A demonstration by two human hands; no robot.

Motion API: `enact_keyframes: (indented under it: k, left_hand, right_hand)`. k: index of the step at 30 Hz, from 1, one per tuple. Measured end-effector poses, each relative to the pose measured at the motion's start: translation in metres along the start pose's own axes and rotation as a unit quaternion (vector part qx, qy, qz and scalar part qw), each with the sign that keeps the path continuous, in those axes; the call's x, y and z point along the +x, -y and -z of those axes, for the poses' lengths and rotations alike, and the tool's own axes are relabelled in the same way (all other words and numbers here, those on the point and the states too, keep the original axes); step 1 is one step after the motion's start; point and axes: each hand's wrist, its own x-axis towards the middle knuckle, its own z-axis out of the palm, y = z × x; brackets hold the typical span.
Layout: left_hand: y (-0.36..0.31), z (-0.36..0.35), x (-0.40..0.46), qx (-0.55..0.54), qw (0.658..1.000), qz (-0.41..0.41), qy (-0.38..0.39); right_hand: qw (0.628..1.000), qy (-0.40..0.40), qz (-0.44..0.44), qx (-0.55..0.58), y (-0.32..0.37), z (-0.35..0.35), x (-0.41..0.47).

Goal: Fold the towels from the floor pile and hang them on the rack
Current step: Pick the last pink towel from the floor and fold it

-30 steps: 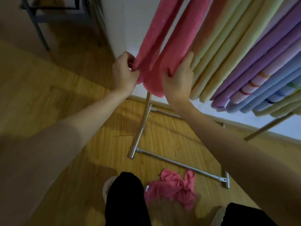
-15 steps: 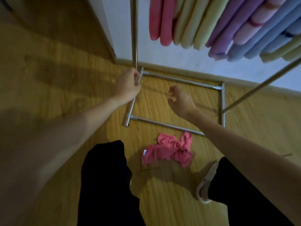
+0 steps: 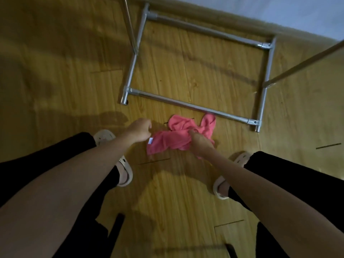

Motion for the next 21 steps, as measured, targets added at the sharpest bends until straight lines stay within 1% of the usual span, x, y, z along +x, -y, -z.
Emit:
enact_keyframes:
  k: [4, 6, 8, 10, 15, 18, 21]
  left_hand:
    - [0.024, -0.051, 0.016, -0.036, 0.998, 0.040, 0.025]
    - [0.031, -0.069, 0.023, -0.049, 0.997, 0.065, 0.013]
    - [0.040, -0.085, 0.032, -0.062, 0.994, 0.094, 0.001]
    - [0.042, -0.099, 0.040, -0.070, 0.990, 0.120, -0.011]
    - [0.035, -0.118, 0.057, -0.023, 0.986, 0.158, -0.036]
    - [0.036, -0.121, 0.064, -0.016, 0.987, 0.157, -0.015]
    - [0.026, -0.109, 0.056, -0.103, 0.986, 0.132, -0.019]
  right_hand:
    - [1.000, 0.027, 0.008, -0.014, 0.002, -0.037, 0.024]
    - [0.999, 0.028, 0.039, 0.001, 0.002, -0.052, 0.034]
    - [0.997, 0.009, 0.075, 0.004, 0.002, -0.066, 0.042]
    - [0.996, 0.004, 0.092, 0.006, 0.001, -0.077, 0.049]
    - [0.994, -0.007, 0.109, 0.005, 0.000, -0.085, 0.055]
    - [0.993, -0.009, 0.114, 0.005, -0.005, -0.086, 0.054]
    - [0.993, 0.004, 0.117, 0.012, -0.007, -0.082, 0.050]
